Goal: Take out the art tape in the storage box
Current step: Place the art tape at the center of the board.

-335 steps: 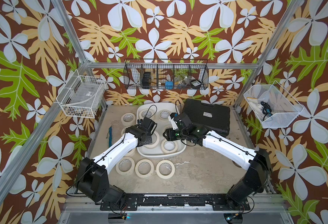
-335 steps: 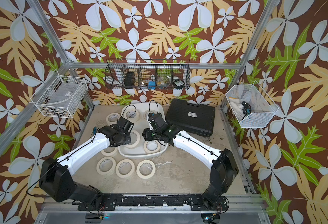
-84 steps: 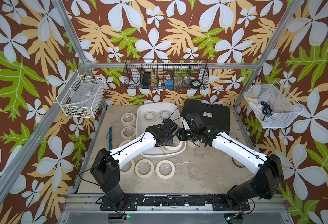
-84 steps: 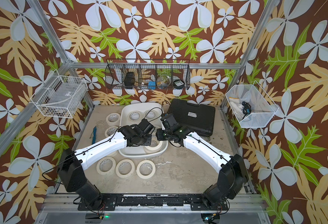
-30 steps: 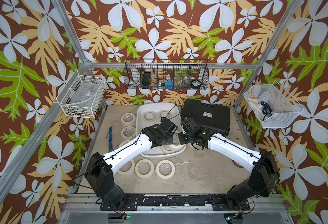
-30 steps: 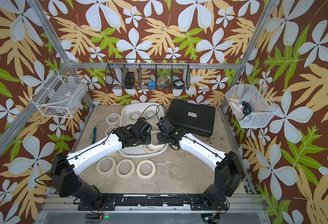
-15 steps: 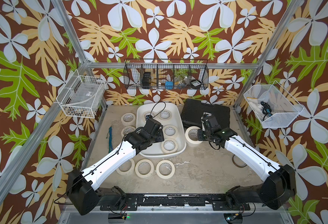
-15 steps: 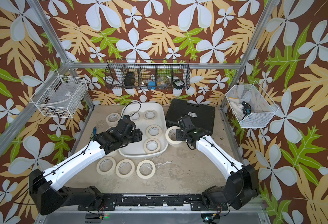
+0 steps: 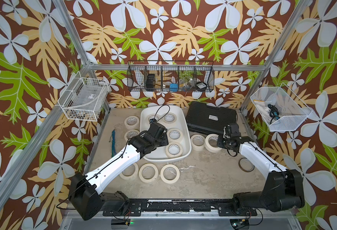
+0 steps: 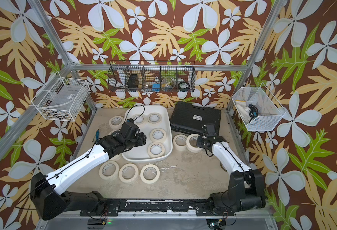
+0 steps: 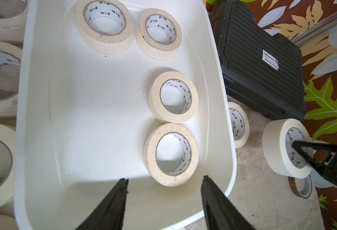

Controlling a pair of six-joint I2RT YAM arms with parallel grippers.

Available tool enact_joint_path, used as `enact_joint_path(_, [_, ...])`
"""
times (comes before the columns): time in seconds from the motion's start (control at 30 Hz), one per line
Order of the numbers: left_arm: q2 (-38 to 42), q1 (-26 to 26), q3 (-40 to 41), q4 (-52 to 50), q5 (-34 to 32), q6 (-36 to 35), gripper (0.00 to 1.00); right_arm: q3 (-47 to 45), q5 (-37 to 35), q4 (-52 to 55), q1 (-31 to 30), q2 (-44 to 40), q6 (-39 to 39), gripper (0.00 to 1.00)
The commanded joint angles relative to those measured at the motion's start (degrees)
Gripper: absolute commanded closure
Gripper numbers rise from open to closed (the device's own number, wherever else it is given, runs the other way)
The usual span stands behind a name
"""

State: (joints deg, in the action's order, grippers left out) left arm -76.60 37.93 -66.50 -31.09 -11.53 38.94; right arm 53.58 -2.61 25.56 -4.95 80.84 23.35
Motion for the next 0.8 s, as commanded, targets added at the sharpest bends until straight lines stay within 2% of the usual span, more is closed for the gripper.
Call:
enact_joint_path(0.0, [-0.08, -0.21, 0.15, 0.86, 0.14, 0.26, 0.37, -0.29, 0.19, -4.77, 1.14, 1.64, -0.73, 0.92])
enact_joint_path(0.57, [-0.37, -0.49, 0.76, 0.59, -0.48, -0.17, 0.38, -1.54, 0.1, -11.39, 5.12, 10.8, -1.2, 0.91])
enact_joint_path(0.77, [-1.22, -0.61, 1.06, 0.68, -1.01, -0.3, 0.38, -0.87, -0.37, -11.23, 5.13, 12.68, -0.63, 0.8])
